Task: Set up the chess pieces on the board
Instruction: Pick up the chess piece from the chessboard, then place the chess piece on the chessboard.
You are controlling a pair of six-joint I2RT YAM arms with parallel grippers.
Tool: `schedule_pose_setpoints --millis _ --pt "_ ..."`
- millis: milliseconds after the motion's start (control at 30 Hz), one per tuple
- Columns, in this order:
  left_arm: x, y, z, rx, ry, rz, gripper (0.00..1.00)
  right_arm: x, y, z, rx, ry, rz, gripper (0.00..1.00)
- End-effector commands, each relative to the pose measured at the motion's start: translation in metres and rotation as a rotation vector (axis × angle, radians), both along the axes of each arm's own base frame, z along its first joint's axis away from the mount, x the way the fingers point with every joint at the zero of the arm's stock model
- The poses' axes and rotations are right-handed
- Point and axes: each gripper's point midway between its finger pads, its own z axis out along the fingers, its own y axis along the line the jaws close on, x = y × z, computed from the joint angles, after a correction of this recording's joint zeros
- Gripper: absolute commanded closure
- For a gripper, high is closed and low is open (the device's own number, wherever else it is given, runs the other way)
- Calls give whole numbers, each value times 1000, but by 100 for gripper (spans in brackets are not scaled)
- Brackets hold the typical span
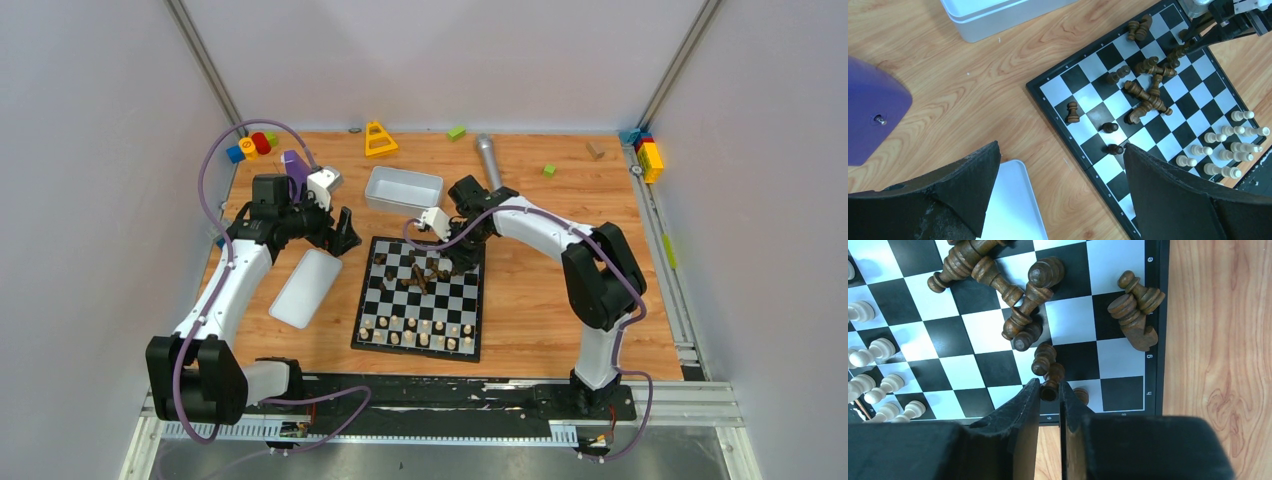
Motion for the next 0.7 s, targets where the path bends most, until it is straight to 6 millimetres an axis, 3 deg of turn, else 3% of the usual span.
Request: schedule_pose_setpoints --millis 0,300,467,667 --pt "1 -2 11 1 -49 -24 0 17 9 12 16 -66 19 91" --pt "0 -2 12 -1 -51 -25 0 44 6 28 11 -134 -42 97" --pt "0 -2 13 -1 -54 -26 0 59 -5 26 -18 -149 -90 98" --pt "0 -3 12 -3 -52 -28 0 62 -20 23 -48 -135 -120 98"
